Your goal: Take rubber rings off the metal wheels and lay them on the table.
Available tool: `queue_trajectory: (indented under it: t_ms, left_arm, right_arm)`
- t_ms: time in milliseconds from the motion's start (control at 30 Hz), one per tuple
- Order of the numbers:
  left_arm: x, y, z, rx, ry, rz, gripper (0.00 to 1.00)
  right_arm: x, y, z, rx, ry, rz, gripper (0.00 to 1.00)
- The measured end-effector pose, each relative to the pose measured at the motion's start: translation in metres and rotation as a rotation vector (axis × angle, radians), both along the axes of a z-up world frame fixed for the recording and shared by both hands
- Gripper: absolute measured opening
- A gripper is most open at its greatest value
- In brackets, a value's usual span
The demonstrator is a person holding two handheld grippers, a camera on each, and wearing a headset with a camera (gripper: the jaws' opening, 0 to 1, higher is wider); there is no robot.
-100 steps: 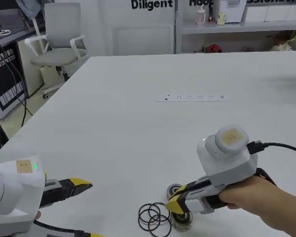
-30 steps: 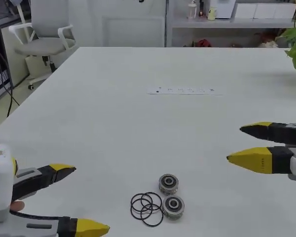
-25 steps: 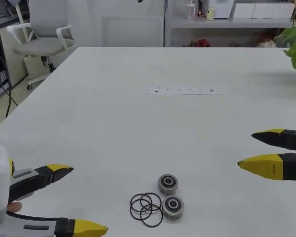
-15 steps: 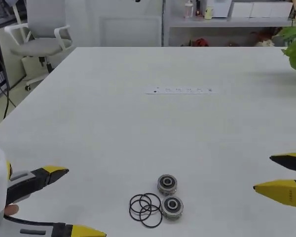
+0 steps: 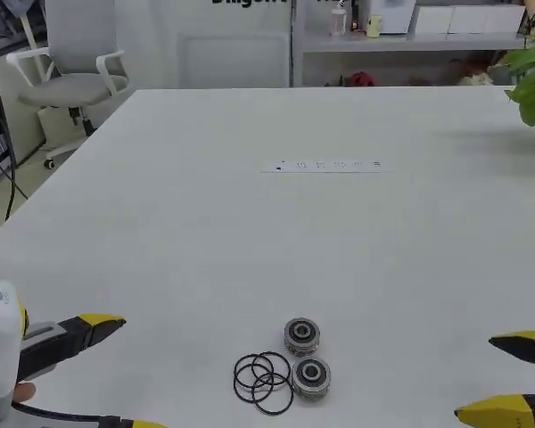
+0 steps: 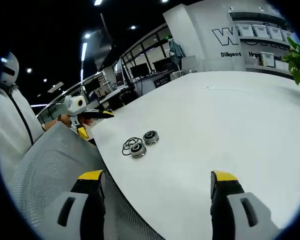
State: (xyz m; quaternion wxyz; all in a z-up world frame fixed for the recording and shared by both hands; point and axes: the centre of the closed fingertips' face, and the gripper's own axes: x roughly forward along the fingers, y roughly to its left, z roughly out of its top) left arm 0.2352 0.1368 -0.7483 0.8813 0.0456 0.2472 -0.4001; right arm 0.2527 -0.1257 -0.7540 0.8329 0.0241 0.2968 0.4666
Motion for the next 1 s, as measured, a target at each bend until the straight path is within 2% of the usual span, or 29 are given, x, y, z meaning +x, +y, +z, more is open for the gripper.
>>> queue_trajectory:
  t_ms: [633, 1000]
  left_arm:
    - [-0.003, -0.002, -0.009, 0.008, 0.032, -0.006, 1.0]
    - [-0.005, -0.002, -0.012, 0.009, 0.042, -0.006, 0.99]
  right_arm:
    - [-0.018, 0.006, -0.033, -0.124, 0.052, 0.075, 0.86]
    - [-0.023, 0.005, -0.042, -0.162, 0.067, 0.093, 0.86]
